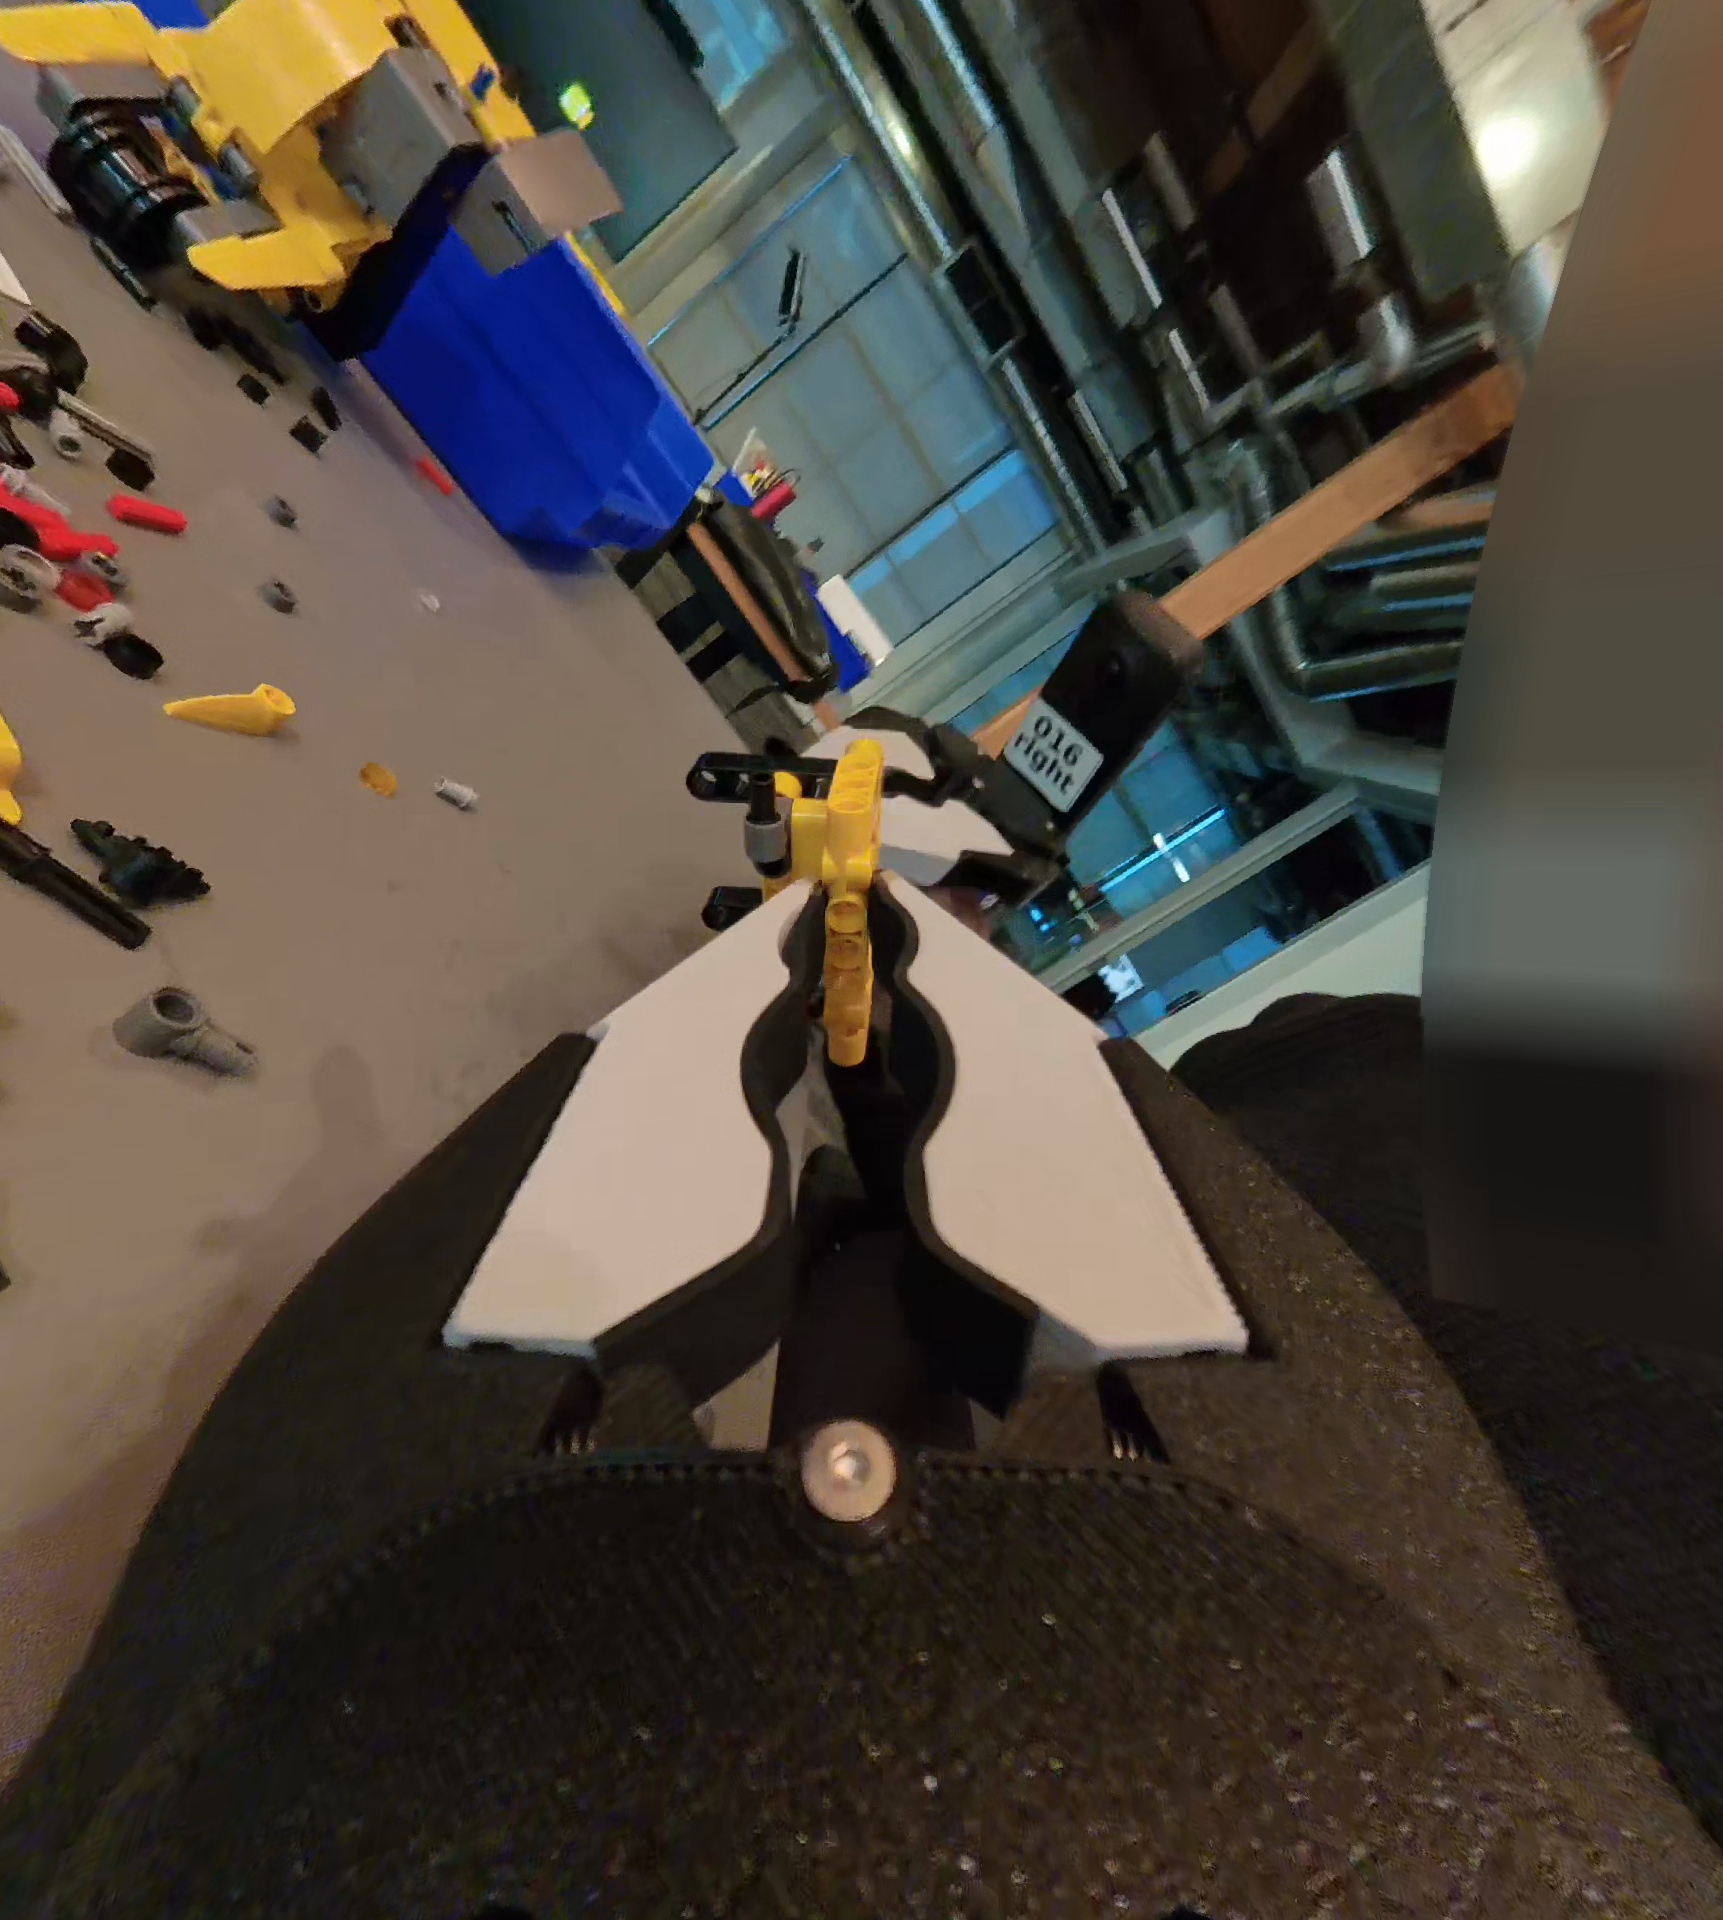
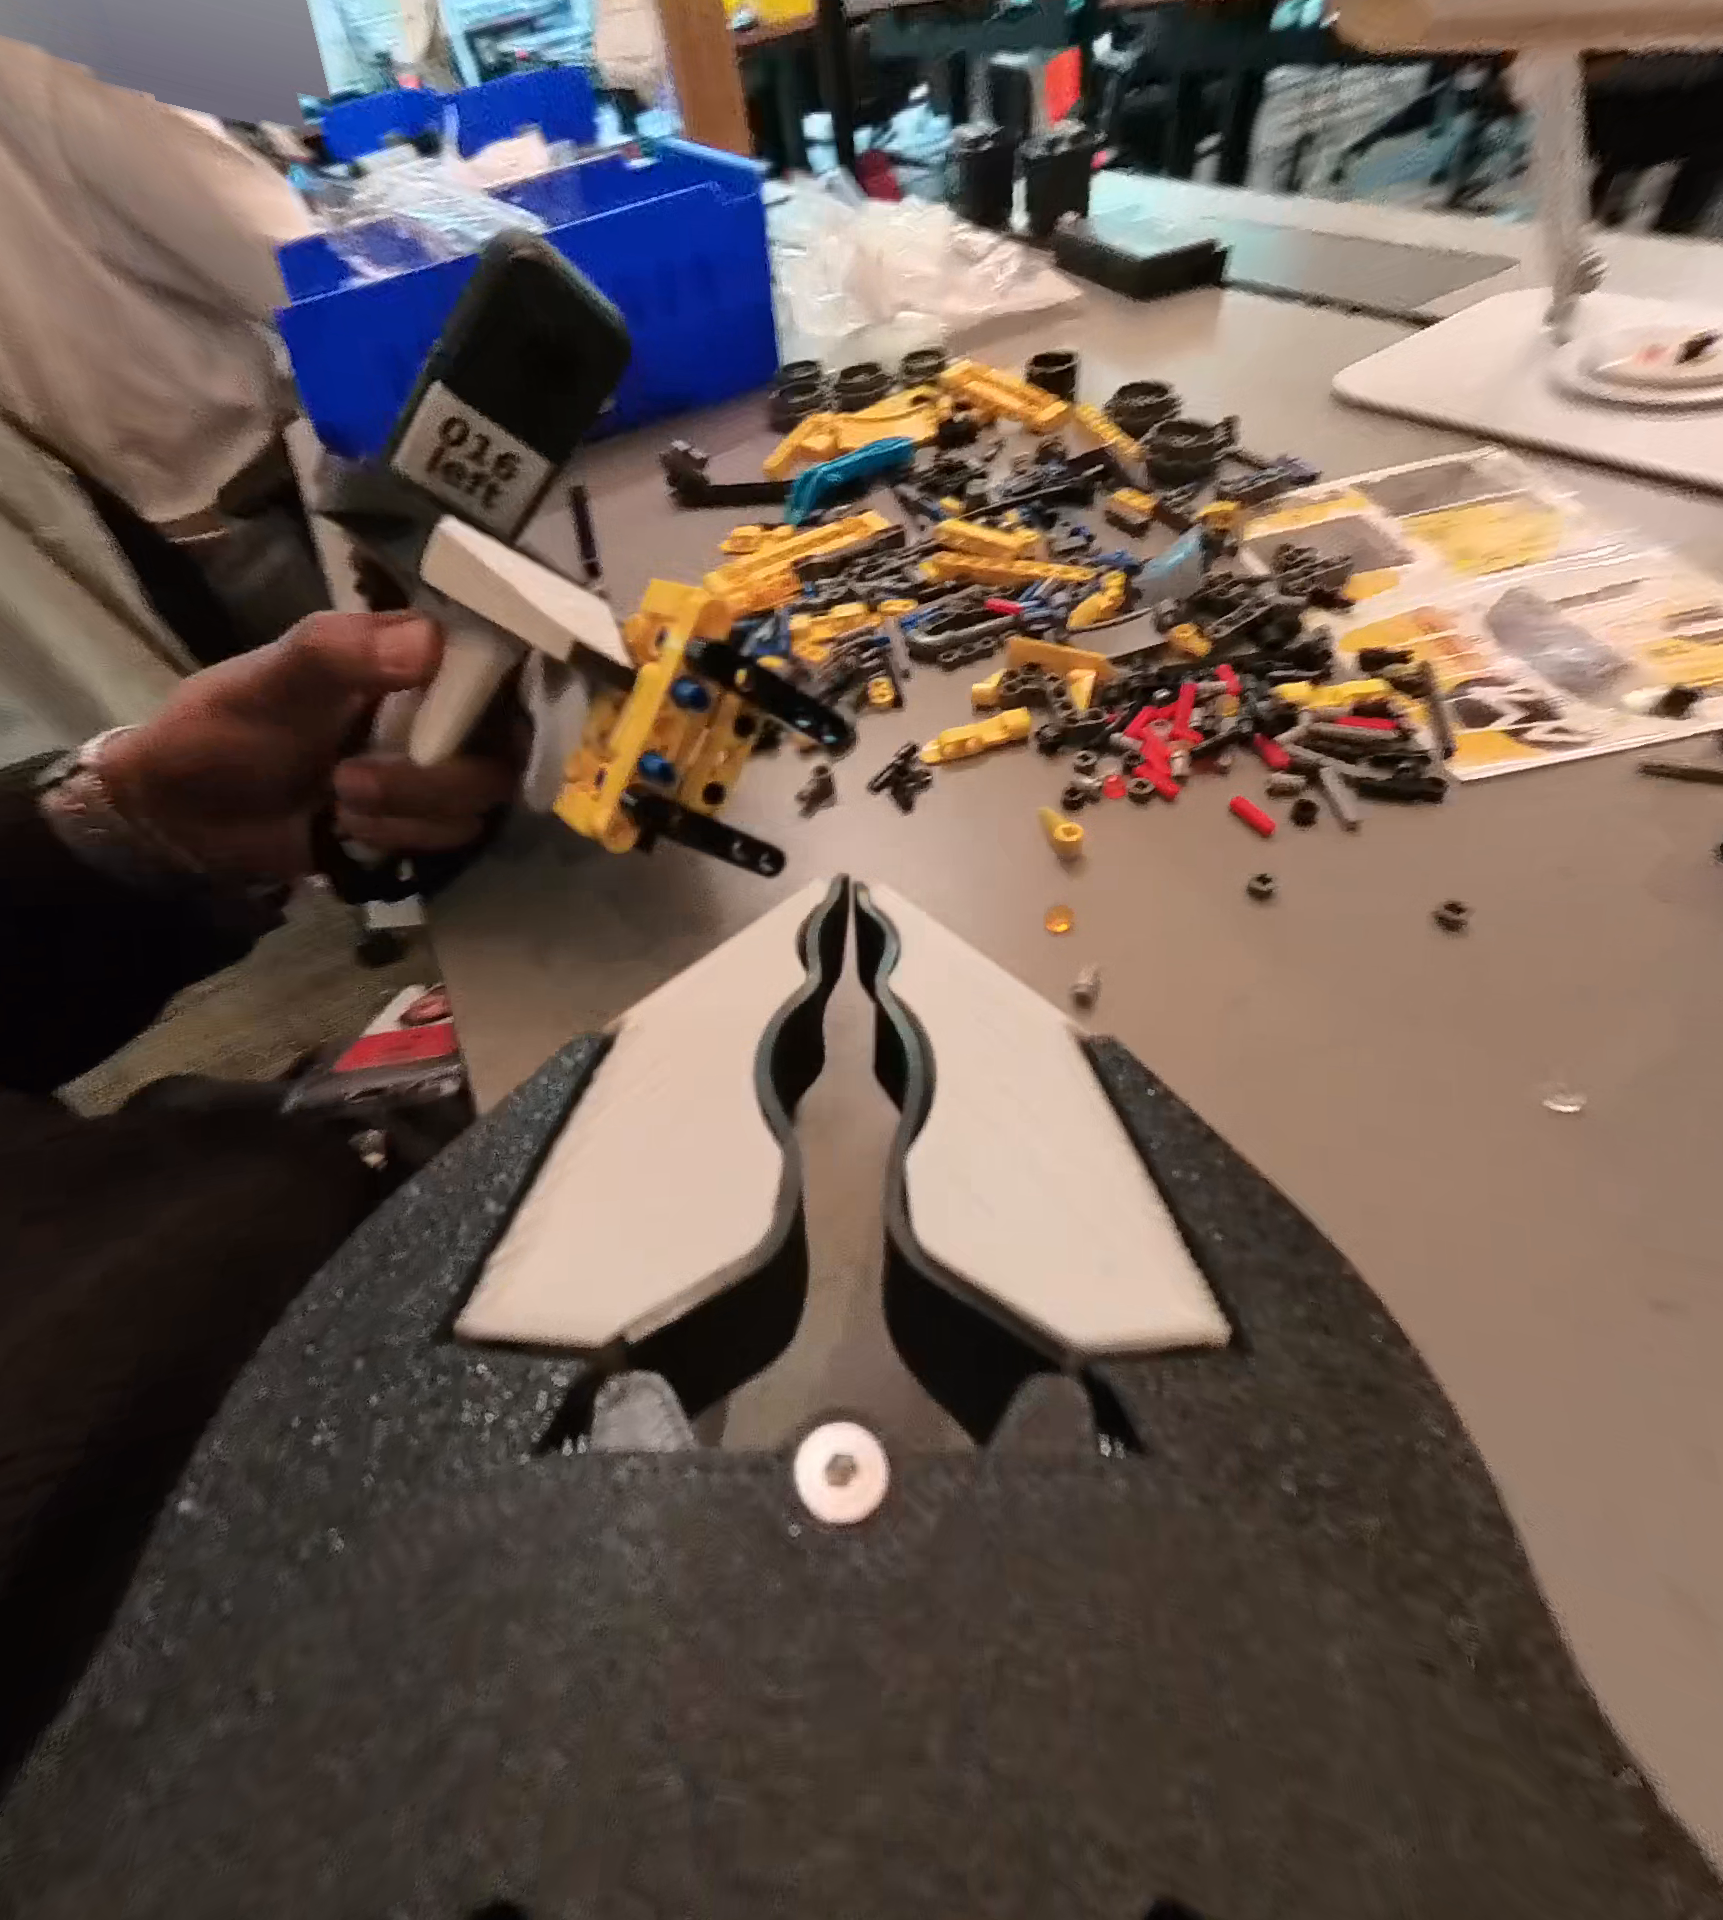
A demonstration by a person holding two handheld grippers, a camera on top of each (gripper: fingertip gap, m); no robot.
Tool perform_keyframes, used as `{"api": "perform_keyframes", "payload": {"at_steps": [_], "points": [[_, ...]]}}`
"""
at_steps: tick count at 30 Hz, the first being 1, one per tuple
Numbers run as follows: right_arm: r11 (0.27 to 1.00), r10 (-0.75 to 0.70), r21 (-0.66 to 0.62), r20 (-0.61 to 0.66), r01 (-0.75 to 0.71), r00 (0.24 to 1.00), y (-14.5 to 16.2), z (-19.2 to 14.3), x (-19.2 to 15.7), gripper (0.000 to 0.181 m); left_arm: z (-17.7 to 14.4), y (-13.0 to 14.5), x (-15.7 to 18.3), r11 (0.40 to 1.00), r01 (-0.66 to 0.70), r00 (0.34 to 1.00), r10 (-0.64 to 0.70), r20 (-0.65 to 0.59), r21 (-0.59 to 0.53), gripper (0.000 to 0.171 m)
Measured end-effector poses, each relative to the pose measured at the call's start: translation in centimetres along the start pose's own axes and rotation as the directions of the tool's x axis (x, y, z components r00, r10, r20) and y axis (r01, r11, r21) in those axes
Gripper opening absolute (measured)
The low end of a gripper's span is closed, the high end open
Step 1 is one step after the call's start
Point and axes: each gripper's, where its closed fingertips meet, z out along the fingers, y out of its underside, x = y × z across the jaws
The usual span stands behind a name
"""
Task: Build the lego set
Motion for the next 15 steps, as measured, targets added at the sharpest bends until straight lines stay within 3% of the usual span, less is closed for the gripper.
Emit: {"api": "perform_keyframes", "payload": {"at_steps": [3,6,11,13,15], "points": [[0.995,0.014,-0.102,0.094,-0.004,0.996,1.6,-0.1,-1.3,0.028,0.2,0.3,0.0,1.0,-0.016,1.0,0.016,0.005,-0.017,0.003],[0.967,-0.018,-0.249,0.114,0.046,0.993,4.0,0.7,-2.4,0.035,0.0,0.0,-0.2,1.0,-0.002,1.0,0.002,0.01,0.003,0.003],[0.913,-0.171,-0.367,0.058,0.18,0.984,6.1,1.8,-2.5,0.02,0.5,1.3,-1.1,0.997,-0.004,0.996,0.011,0.091,-0.08,0.004],[0.907,-0.195,-0.372,0.049,0.199,0.98,6.2,1.9,-2.4,0.007,0.6,1.7,-1.5,0.994,0.02,0.993,-0.007,0.116,-0.104,0.004],[0.914,-0.194,-0.355,0.044,0.197,0.98,5.9,1.7,-2.3,0.007,0.7,2.2,-1.7,0.99,0.039,0.991,-0.021,0.132,-0.133,0.004]]}}
